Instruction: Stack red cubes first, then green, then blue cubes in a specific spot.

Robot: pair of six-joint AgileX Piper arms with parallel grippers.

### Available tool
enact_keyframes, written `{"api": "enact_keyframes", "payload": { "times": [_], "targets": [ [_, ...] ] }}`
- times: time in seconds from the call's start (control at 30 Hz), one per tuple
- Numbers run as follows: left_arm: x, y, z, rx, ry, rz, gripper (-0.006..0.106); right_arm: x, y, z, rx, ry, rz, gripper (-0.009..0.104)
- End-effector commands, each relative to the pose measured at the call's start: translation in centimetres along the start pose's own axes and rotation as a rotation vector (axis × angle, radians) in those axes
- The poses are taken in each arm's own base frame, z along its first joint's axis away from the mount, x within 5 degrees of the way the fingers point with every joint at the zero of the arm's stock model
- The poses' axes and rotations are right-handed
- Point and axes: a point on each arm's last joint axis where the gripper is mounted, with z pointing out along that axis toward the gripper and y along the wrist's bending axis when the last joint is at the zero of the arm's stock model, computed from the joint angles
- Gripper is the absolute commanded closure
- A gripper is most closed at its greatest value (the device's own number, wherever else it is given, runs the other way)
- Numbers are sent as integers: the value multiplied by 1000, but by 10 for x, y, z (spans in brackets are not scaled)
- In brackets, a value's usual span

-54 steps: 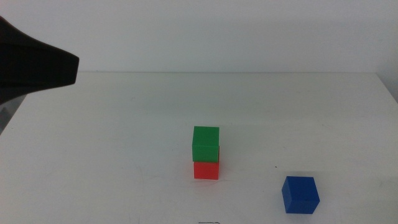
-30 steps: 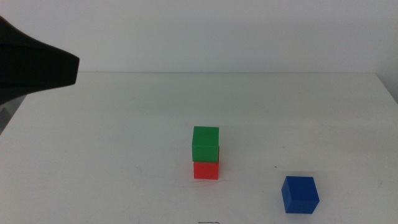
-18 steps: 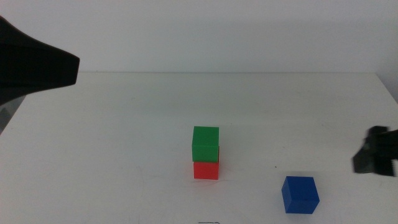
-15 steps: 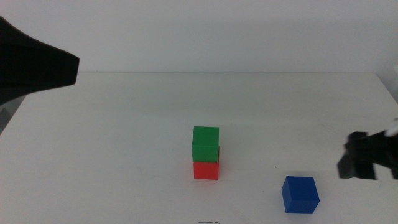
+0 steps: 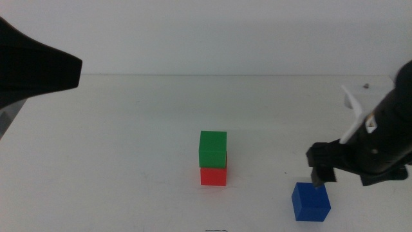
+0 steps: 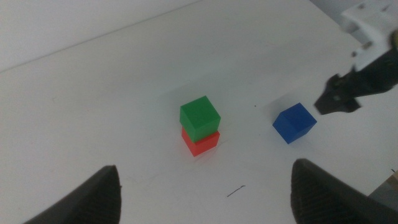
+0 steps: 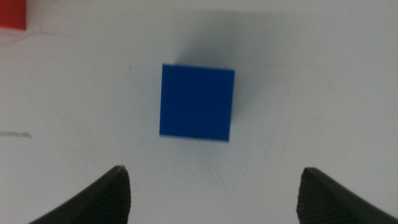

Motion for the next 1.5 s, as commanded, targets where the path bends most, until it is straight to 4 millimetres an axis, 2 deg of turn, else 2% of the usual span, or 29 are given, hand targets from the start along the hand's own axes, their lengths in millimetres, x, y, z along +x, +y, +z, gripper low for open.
{"api": "enact_keyframes", "payload": {
  "times": [0.0, 0.23, 0.87, 0.97, 1.07, 1.1, 1.17, 1.3, 1.4, 1.47],
  "targets": [
    [-9, -3, -7, 17, -86, -4, 7, -11, 5, -5, -29, -68, 20, 3],
    [-9, -3, -7, 17, -86, -4, 7, -20, 12, 28, 2, -4, 44, 3],
    [-9, -3, -7, 17, -87, -4, 7, -29, 20, 83, 49, 91, 49, 4],
    [-9, -3, -7, 17, -87, -4, 7, -30, 21, 89, 52, 99, 48, 7],
    [-9, -3, -7, 17, -87, -4, 7, -31, 22, 91, 46, 92, 49, 18],
    [-9, -3, -7, 17, -87, -4, 7, -31, 22, 91, 42, 90, 52, 26],
    [-9, -3, -7, 17, -87, -4, 7, -31, 23, 91, 37, 91, 72, 44],
    [-9, -3, -7, 17, -87, -4, 7, -31, 23, 91, 37, 91, 101, 93],
    [-9, -3, -7, 17, -87, -4, 7, -31, 21, 77, 38, 83, 99, 96],
    [-9, -3, -7, 17, -87, -4, 7, -33, 20, 57, 55, 79, 94, 96]
  ]
}}
